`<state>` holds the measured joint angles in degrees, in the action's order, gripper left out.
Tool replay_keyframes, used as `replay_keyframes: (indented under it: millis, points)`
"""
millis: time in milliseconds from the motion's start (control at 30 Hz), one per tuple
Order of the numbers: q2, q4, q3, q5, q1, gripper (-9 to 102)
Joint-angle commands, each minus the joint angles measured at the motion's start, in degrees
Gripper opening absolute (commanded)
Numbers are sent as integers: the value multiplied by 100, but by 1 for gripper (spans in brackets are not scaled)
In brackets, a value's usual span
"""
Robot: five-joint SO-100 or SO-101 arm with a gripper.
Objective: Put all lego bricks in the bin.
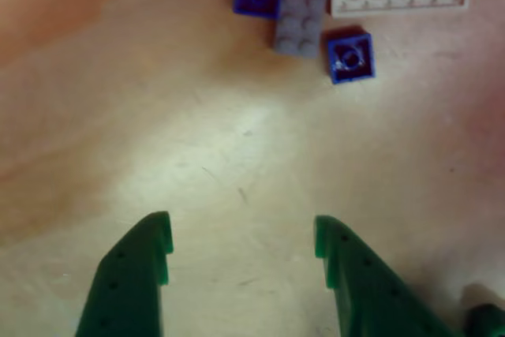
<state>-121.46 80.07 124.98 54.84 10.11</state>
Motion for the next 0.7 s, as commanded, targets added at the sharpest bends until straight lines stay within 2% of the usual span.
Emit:
replay_keyframes:
  millis: [0, 100, 333, 667]
  points:
    - [-369, -729, 1037, 1239, -800, 20]
    - [18, -1380, 1292, 1793, -1257, 20]
    - [1020, -2355, 1143, 2057, -1582, 18]
    - [1512, -2865, 1090, 2241, -1459, 17]
